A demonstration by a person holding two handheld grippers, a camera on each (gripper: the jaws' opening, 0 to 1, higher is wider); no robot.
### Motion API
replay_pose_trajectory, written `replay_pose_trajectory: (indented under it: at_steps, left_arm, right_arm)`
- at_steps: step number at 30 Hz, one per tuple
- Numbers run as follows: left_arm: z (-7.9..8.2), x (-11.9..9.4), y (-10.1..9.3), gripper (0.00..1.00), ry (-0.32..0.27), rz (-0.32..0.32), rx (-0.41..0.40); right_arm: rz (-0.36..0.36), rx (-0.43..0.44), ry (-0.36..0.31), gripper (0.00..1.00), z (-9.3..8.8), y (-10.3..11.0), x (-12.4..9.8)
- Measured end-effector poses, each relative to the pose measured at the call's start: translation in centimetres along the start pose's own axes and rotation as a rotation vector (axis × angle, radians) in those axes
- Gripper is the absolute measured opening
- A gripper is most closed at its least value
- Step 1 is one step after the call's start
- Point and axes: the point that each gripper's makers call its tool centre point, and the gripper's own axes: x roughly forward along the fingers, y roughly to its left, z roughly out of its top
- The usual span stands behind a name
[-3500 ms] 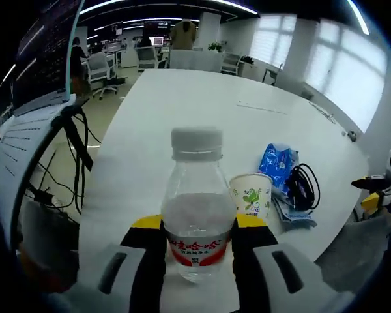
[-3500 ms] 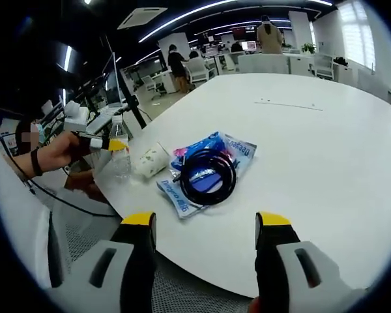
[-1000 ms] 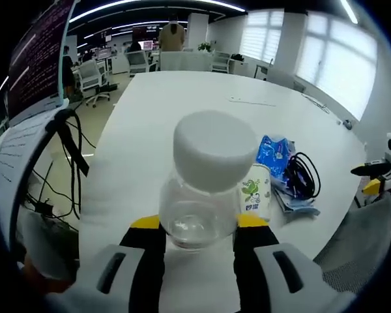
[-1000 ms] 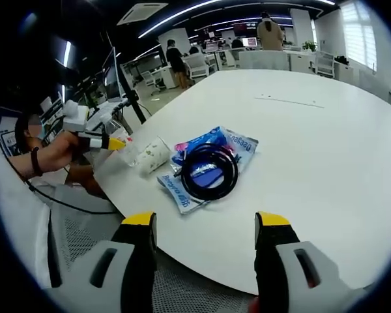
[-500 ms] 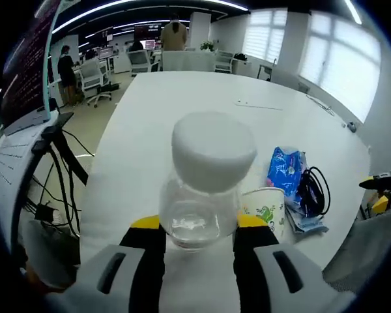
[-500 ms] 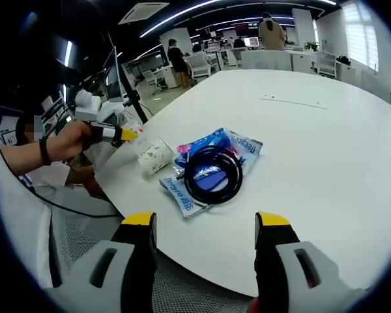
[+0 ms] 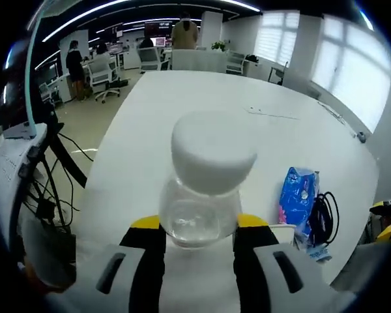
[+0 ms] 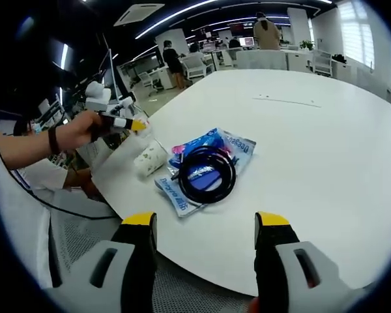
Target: Arrange the tabletop items into an orderly group along one side of the table until the central work area is clear of visible clutter.
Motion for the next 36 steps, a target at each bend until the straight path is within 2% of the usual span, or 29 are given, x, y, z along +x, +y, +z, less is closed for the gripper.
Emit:
replay_pose_trajectory:
  at_steps: [6,13,16,19,27,30,33,36]
  left_arm:
    - [0.7,0.9,0.1,0.4,0.01,0.031,-0.049]
    - [1.0,1.7,-0.1,0.41,0.005,0.022,-0.092]
    - [0.6,1.9,-0.6,0.48,-0.011,-0.023,-0.137]
    - [0.3,1.6,-0.4,0.58,-0.025,-0.025,-0.115]
    - [1.5,0.8,-0.3,0.55,-0.088,-0.084,-0.021]
    - [1.6,0.8,-0.5,0.51,-0.092,-0.107,0.003]
    - [1.7,0.7,-0.4,0.4,-0.094,-0.111,0.038]
    - [1.5,1.0,-0.4,0.4,-0.08,-0.118,0.009]
  right_arm:
    - [-0.005,0.005,0.001,0.6,-0.2,-0.3,-0.2]
    - [-0.005,0.009,0.0,0.59,-0.4,-0.6,-0.3]
    - [-0.005,0.009,0.0,0.59,-0.5,-0.6,-0.4]
    - [-0.006,0.009,-0.003,0.59,-0.5,-0.6,-0.5]
    - [-0.003,0.003,0.008,0.58,-0.8,-0.5,-0.6]
    - [-0.003,0.0,0.011,0.58,-0.9,-0.5,-0.7]
    - [-0.004,-0.004,0.012,0.58,-0.8,-0.5,-0.6]
    - [-0.002,-0.007,0.012,0.58,-0.6,-0.4,-0.6]
